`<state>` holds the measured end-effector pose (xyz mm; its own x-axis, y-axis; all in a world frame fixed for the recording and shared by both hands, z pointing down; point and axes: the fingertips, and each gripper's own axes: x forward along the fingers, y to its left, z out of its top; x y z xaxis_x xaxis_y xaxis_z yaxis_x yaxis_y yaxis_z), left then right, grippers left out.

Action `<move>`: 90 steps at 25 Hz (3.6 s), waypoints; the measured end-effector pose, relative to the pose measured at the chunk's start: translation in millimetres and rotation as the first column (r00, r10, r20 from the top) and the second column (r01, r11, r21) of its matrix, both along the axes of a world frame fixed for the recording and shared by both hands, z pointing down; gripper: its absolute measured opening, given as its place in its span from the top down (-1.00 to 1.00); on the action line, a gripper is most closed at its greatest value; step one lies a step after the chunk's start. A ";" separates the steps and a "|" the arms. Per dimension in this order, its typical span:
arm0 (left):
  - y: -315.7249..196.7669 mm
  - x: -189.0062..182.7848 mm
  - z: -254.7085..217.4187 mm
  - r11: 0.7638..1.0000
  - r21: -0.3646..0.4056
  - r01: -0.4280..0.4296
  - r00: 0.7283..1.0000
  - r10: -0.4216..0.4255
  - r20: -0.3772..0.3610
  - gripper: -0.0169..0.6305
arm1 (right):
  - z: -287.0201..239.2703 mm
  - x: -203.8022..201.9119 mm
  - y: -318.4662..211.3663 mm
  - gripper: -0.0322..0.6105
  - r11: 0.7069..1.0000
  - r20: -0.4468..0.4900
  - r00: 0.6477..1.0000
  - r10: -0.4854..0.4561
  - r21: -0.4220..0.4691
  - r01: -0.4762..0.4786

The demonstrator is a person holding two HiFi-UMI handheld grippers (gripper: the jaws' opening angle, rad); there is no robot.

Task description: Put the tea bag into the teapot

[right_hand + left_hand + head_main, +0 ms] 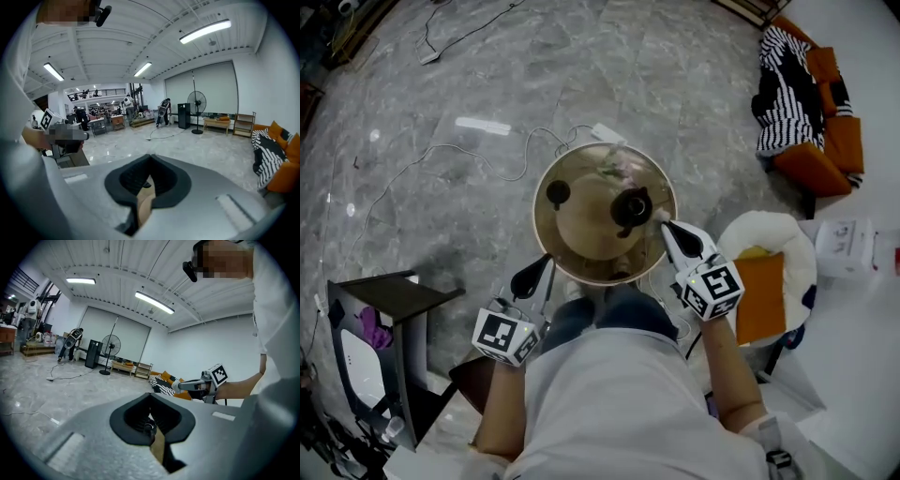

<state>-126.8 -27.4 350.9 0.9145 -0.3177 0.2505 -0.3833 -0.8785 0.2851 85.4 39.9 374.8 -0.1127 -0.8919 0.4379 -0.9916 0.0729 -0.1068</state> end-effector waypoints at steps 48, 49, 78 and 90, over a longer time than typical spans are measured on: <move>61.0 31.1 95.9 0.856 -0.153 0.494 0.850 -0.438 0.294 0.93 | 357.6 73.0 -58.2 0.89 0.747 0.028 0.885 -0.464 -0.524 0.408; 61.2 30.4 96.8 0.854 -0.155 0.497 0.848 -0.440 0.295 0.93 | 360.3 72.9 -58.9 0.89 0.741 0.018 0.882 -0.470 -0.534 0.406; 63.0 16.1 108.0 0.814 -0.184 0.551 0.822 -0.491 0.289 0.93 | 387.9 58.7 -63.9 0.76 0.600 -0.100 0.788 -0.608 -0.707 0.373; 67.2 19.4 101.2 0.822 -0.173 0.542 0.829 -0.489 0.273 0.93 | 376.0 66.2 -61.4 0.69 0.615 -0.106 0.801 -0.590 -0.702 0.360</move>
